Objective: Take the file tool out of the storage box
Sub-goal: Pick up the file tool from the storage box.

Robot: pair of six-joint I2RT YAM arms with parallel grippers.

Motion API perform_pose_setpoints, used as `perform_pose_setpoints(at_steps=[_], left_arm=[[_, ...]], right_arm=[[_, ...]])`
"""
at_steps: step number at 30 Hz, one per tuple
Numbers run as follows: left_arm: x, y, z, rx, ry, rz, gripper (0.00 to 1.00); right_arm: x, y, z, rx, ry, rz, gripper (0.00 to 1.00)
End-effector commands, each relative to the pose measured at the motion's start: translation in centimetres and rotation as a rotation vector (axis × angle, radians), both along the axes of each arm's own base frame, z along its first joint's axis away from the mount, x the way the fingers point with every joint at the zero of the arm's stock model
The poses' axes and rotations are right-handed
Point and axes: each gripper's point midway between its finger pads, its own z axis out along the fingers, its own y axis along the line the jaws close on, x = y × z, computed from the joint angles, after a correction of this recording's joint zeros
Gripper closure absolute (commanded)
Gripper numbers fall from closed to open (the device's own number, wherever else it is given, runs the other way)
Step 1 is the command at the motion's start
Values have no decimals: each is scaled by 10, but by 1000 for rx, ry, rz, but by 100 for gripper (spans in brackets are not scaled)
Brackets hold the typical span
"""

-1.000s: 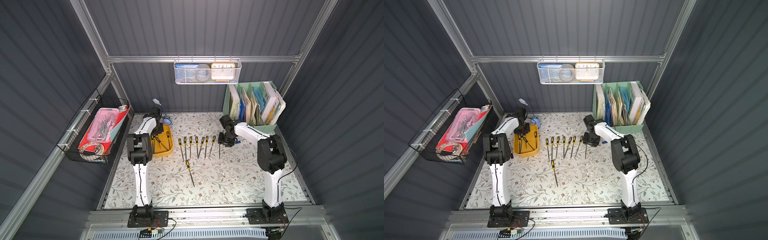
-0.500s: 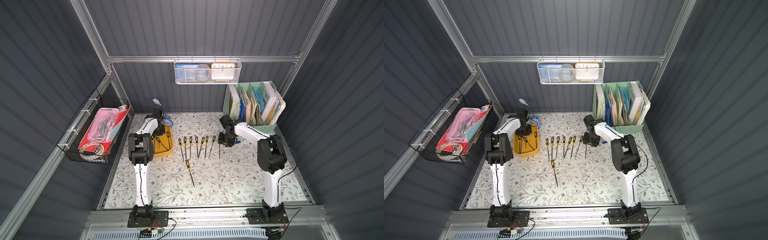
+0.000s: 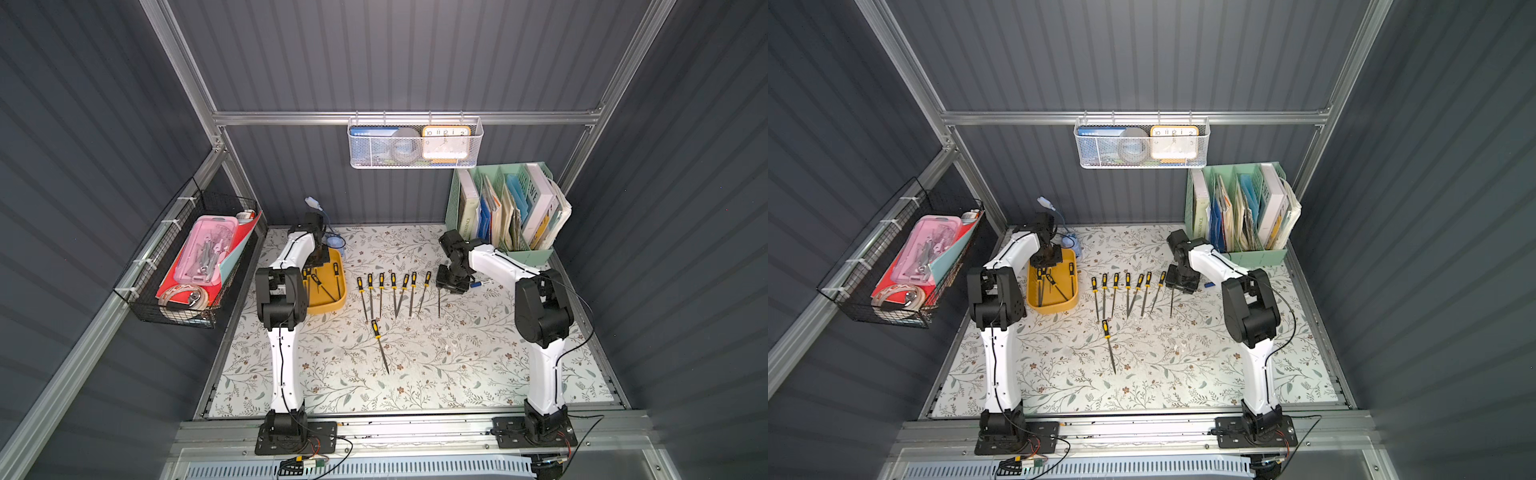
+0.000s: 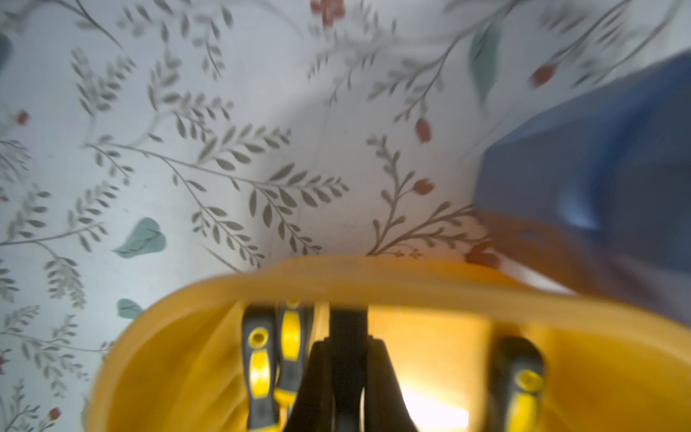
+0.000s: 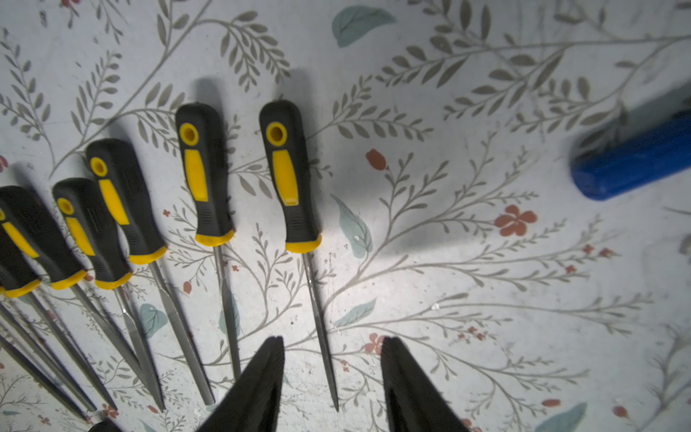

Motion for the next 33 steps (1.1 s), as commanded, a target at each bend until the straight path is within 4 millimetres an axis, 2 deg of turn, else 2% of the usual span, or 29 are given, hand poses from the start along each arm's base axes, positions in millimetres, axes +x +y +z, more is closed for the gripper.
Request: perform_pose_setpoints(at_steps=[1,4,7,10,12,14,17,20,26,33], left_arm=[[1,-20,78,-78,-144,-26,100],[-3,-51,111,-173,-253,-85,100],[-12,-90,138,-299,-366,-166,100],[-23,-126,173,-411,-511,-228,100],[-34,-151,204,-517,-637,-288,100],[-46,-167,229,-629,-735,-328,100],[-64,-181,245,-774,-813,-363,100],[-72,-185,254,-814,-845,-372,100],[-80,-192,258,-833,-843,-399,100],[-82,-193,254,-829,-827,-401,100]], right_arm=[[0,2,7,7,-17,-4,52],[1,9,19,47,-52,-2,51],[2,29,42,166,-109,26,50],[-3,72,80,362,-181,132,46],[-10,99,100,479,-182,193,46],[-16,125,120,587,-186,237,46],[-20,156,150,695,-237,271,46],[-19,176,172,753,-284,274,46],[-3,199,195,759,-363,287,48],[11,227,209,770,-396,339,50]])
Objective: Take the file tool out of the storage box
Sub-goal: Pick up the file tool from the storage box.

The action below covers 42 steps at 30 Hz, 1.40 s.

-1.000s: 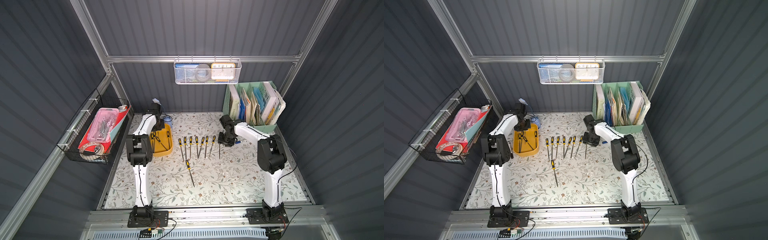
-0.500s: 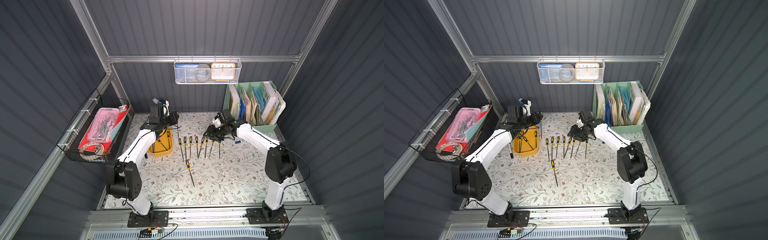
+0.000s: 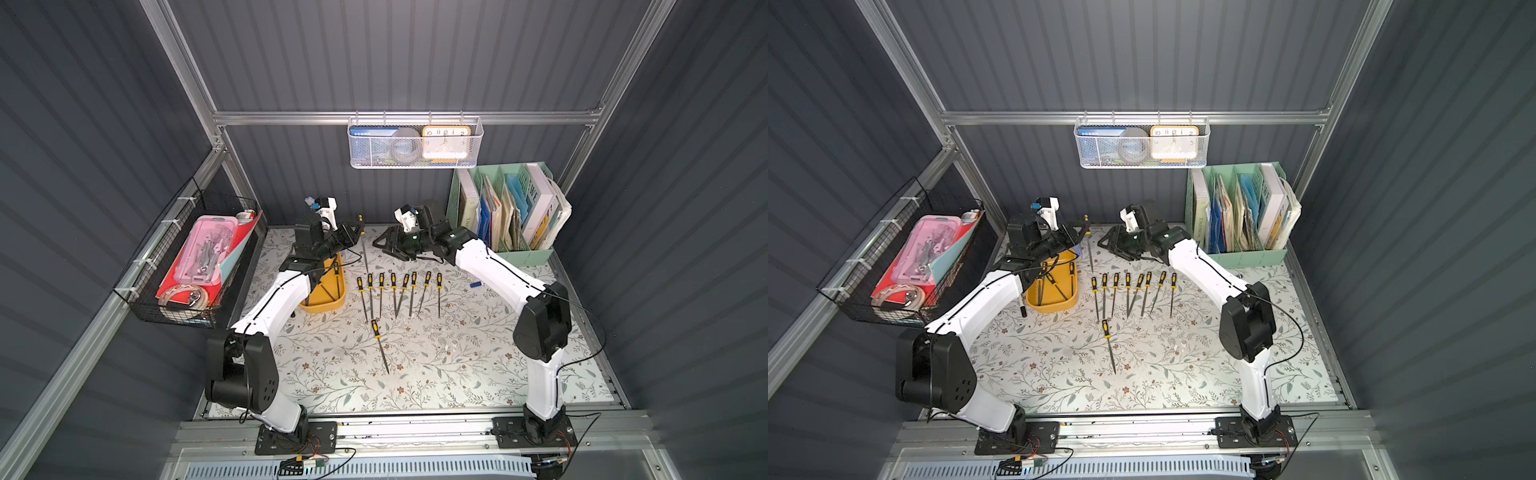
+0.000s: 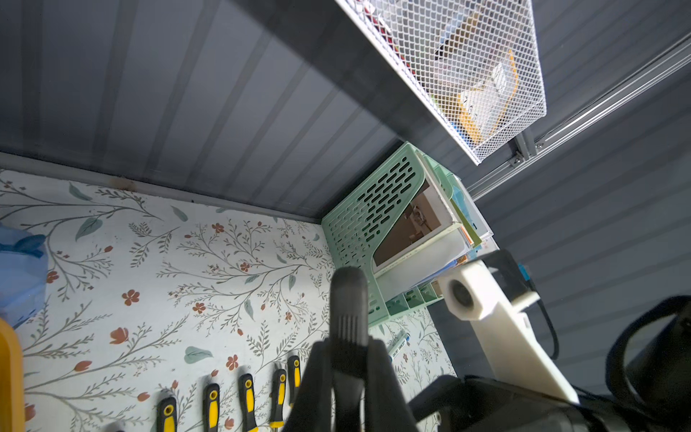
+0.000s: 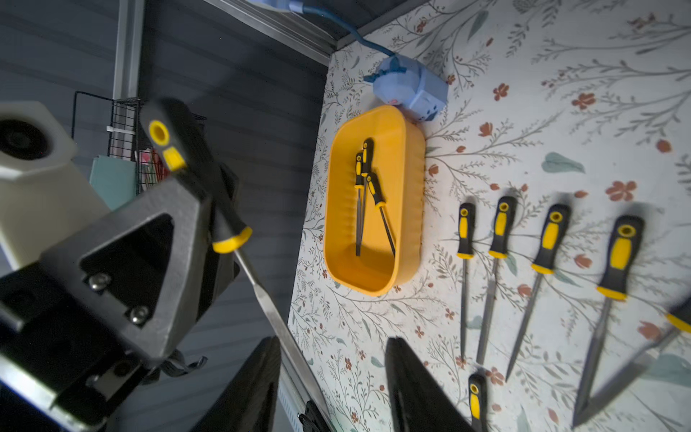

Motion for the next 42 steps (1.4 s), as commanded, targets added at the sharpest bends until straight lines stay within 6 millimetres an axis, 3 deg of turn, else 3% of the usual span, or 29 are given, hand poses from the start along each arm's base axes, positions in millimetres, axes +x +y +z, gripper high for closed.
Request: perform_pose_setpoints(at_steps=[1,10,18,22,26,29,33,37,38,40,42], left_arm=[[-8,-6,13,-14,-28,-26,100],[-2,-9,8,21,-20,-44,100],[-1,-12,8,43,-12,-66,100],[-3,-14,8,45,-12,-81,100],[-5,-15,7,49,-9,-92,100],[-4,-15,4,56,-8,-92,100],[-2,-14,0,74,-6,-87,85],[0,-8,-3,128,-1,-57,48],[1,-3,-3,151,6,-33,34],[5,6,-3,200,8,17,21],[9,22,-7,260,28,99,16]], right_arm=[[0,13,-2,-15,-17,15,50],[5,31,4,-41,-66,36,50],[11,35,4,-50,-85,16,54],[14,35,-1,-71,-71,8,69],[15,36,2,-72,-87,1,96],[13,31,0,-100,-90,-3,100],[6,20,-7,-165,-91,-10,100],[-7,-3,-24,-284,-70,-15,100],[-13,-11,-31,-322,-56,-16,100],[-26,-26,-47,-387,-23,-10,100],[-39,-43,-66,-472,4,-8,100]])
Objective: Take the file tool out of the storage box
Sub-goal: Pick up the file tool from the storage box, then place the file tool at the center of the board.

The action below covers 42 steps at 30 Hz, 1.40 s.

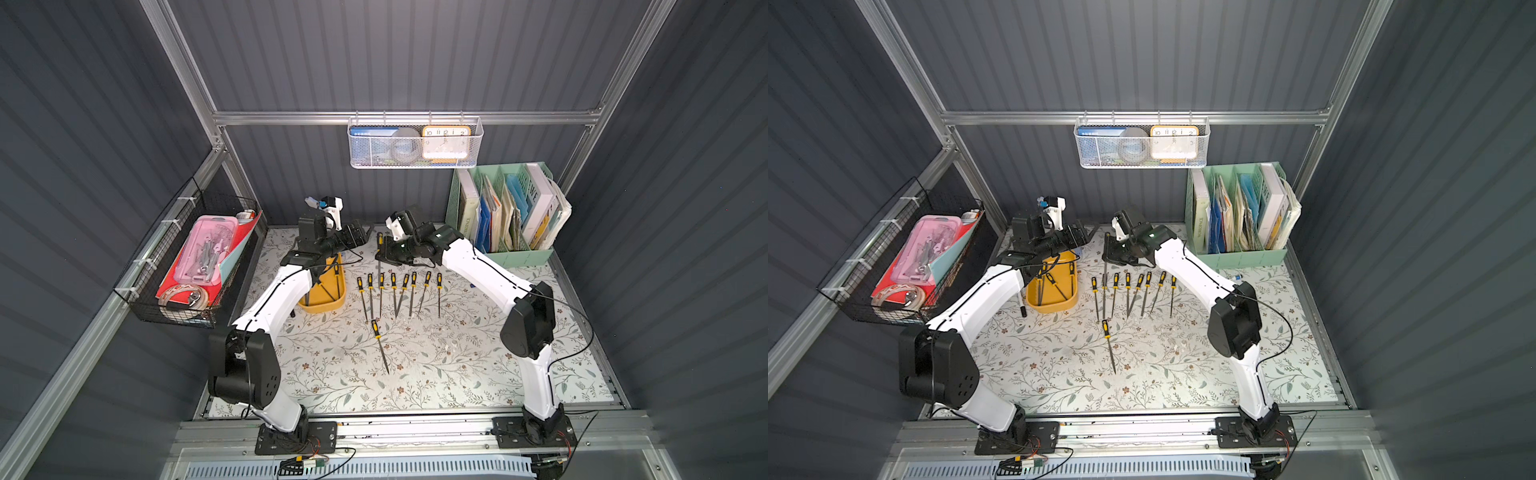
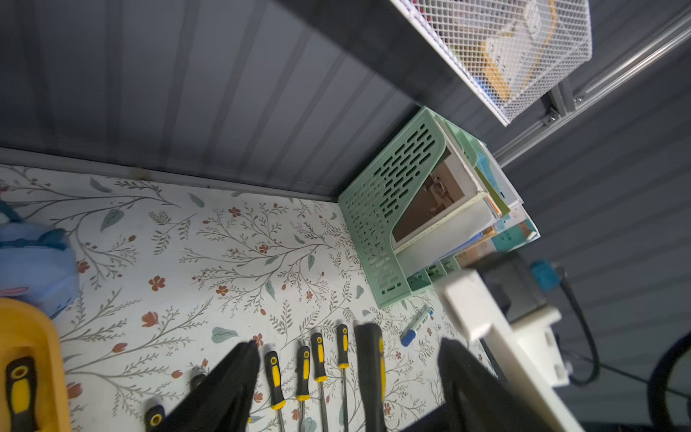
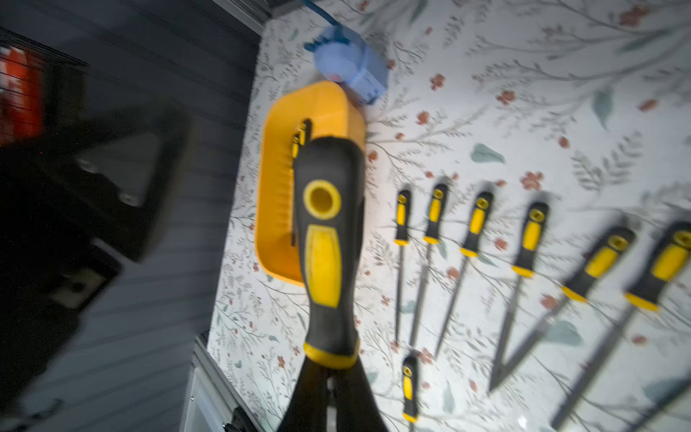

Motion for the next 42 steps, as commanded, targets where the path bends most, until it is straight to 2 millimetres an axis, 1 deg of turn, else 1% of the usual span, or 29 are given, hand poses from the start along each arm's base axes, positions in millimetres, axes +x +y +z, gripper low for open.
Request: perform_pose_setpoints(at_steps=[1,2,3,5,8,11,14,17,19,23,27,31,32,38,39,42], left_arm=[[7,30,0,133,13,149,16],[8,40,-11,179,48,197,16],[11,48,-8,208,57,234,16],[13,65,-28,299,129,300,16],[13,79,-56,388,228,340,15],[11,83,-73,416,275,347,14],[8,84,-77,410,284,349,14],[6,86,-75,401,282,360,13],[5,87,-77,398,289,363,13],[0,87,-83,399,314,360,13],[-8,90,-85,399,327,375,12],[-12,93,-81,392,329,392,12],[-20,95,-97,404,368,388,12],[-27,101,-111,395,425,402,13],[-27,102,-113,395,433,402,13],[-28,107,-119,398,454,408,13]], right_arm=[[-27,-38,-24,-176,42,4,100],[-38,-44,-33,-213,70,22,100],[-47,-49,-41,-244,91,37,100],[-68,-53,-58,-296,133,72,100],[-96,-53,-82,-350,183,106,100],[-115,-49,-100,-392,220,131,100],[-128,-42,-112,-404,244,150,100],[-138,-35,-124,-411,263,165,100],[-144,-32,-132,-413,277,171,100],[-155,-33,-150,-428,325,174,100],[-152,-31,-158,-420,310,163,100],[-154,-26,-170,-428,319,173,100],[-154,-27,-173,-437,317,170,100],[-156,-25,-191,-440,330,155,100],[-156,-24,-193,-443,327,154,99],[-159,-25,-199,-449,328,151,88]])
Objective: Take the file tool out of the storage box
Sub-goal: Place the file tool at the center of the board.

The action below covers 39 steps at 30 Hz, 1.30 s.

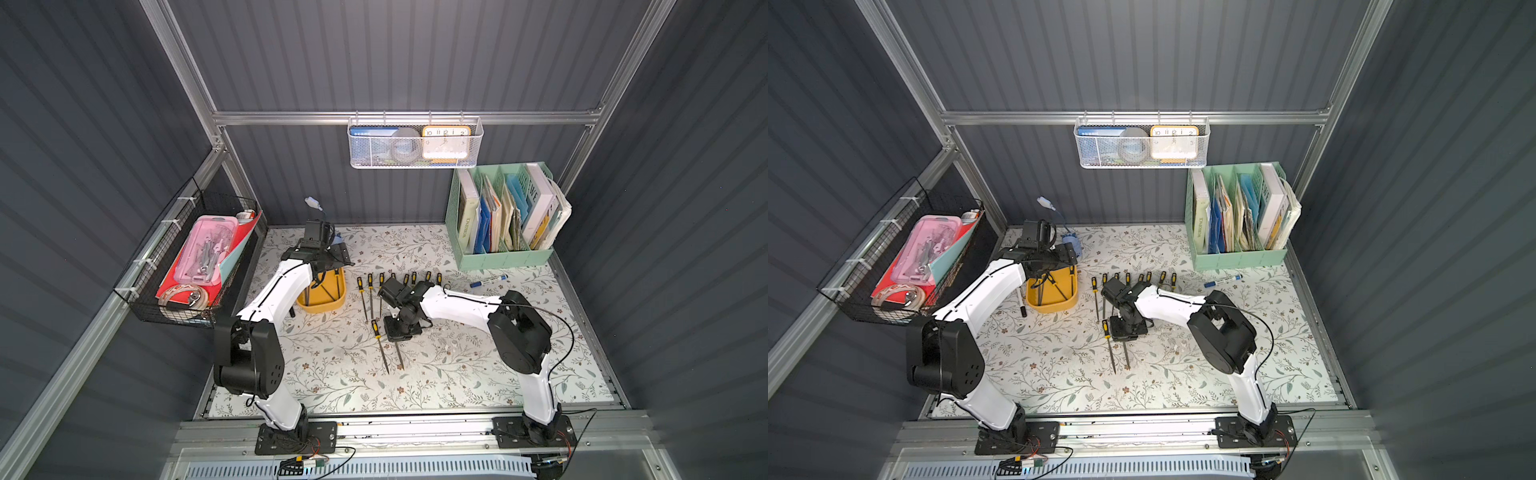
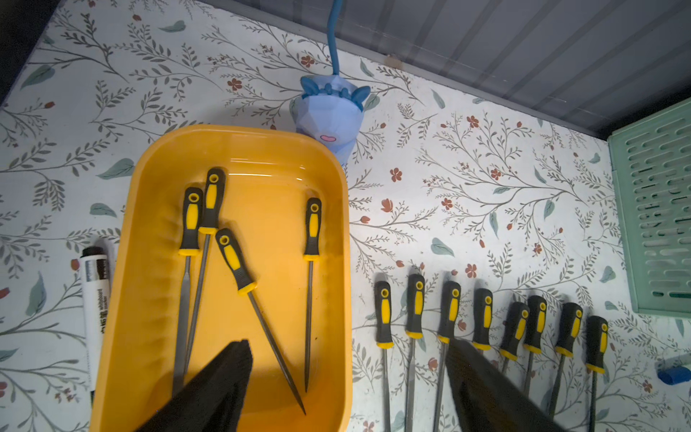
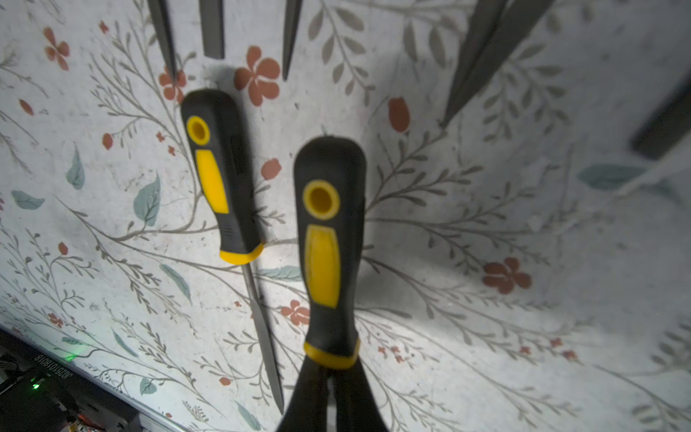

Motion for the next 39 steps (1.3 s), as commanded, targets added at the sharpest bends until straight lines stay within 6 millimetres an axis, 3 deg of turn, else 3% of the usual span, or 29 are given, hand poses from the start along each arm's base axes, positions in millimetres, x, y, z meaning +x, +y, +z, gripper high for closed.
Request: perform_pose_setpoints(at_steps=[1,4,9,12,19,22,23,29,39], left_arm=[[-8,9,-9,-3,47,27,13],[-6,10,-13,-9,60,26,13],[-6,15,-19,-8,77,36,13],[-7,21,-25,-13,94,46,16],[-9,39,-57,-5,187,81,36],[-7,43,-71,9,230,85,44],[1,44,-65,9,214,88,44],[15,50,-90,16,256,113,44],[42,81,-121,60,310,150,43]], right_arm=[[-3,-2,-18,-34,9,-11,84],[-3,-5,-22,-52,8,-12,75],[-1,-10,-16,-71,-10,-11,70],[6,-10,9,-56,-73,-8,68],[32,-23,81,-34,-230,-29,64],[41,-32,100,-20,-265,-49,63],[43,-36,103,-18,-267,-57,63],[50,-53,103,-12,-247,-87,63],[56,-74,87,-30,-198,-106,63]])
